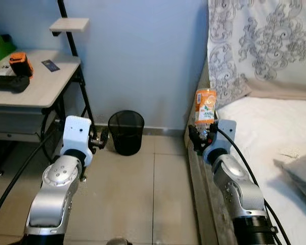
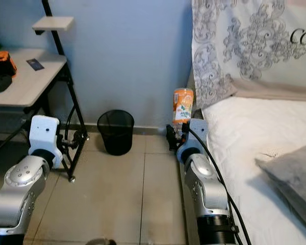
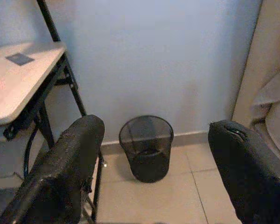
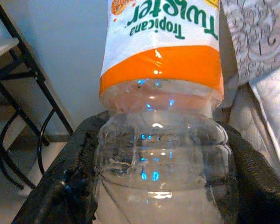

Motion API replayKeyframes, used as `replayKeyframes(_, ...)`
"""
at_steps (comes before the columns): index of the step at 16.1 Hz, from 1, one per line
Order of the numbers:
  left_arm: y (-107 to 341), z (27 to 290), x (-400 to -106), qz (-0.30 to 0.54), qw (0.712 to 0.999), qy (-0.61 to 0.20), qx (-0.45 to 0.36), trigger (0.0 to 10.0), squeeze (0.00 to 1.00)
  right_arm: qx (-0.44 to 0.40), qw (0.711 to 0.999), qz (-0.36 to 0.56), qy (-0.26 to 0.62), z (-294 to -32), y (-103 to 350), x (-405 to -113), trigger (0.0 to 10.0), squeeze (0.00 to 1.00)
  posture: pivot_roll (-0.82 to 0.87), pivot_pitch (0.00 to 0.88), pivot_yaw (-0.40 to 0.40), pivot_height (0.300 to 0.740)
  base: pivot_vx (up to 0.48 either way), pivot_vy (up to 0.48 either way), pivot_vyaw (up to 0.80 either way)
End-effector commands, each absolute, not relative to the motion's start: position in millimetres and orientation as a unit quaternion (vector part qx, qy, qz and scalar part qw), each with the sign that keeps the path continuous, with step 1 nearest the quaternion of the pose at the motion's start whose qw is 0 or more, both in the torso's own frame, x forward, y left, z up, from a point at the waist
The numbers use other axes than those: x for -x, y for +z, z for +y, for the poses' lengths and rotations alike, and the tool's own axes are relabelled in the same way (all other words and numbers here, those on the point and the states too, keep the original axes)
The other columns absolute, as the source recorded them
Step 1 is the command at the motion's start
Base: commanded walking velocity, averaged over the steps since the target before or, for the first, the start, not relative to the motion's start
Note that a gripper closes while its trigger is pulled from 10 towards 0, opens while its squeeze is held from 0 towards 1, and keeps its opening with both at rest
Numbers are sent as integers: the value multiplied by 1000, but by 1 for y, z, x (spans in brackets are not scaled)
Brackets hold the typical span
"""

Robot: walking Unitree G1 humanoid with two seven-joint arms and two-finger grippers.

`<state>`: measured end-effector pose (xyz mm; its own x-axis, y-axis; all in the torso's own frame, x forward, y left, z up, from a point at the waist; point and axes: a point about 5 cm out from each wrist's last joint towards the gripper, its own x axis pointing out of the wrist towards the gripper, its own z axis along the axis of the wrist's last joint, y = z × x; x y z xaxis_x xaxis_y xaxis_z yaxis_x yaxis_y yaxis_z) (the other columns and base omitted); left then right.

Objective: Clean up the room

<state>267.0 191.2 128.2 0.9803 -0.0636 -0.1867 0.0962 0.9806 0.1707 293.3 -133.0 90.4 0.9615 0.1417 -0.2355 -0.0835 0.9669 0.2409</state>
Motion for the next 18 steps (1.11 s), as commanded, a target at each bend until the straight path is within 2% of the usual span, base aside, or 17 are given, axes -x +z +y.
replayKeyframes(1,130,189,-269,90,991,-47,-92,10000,0,-108,985,118,64,-133,94,-297,10000,0,69,0,-17,740,352,0,0)
replayKeyframes(4,129,189,-271,89,991,-48,-89,10000,0,-110,985,122,60,-134,95,-299,10000,0,59,0,-14,740,359,0,533)
replayKeyframes(12,129,189,-271,89,990,-56,-94,10000,0,-120,984,124,52,-135,92,-302,10000,0,74,0,-6,740,363,0,0)
replayKeyframes(18,125,192,-271,88,989,-58,-100,10000,0,-88,985,128,76,-132,93,-303,10000,0,59,0,-10,740,360,0,0)
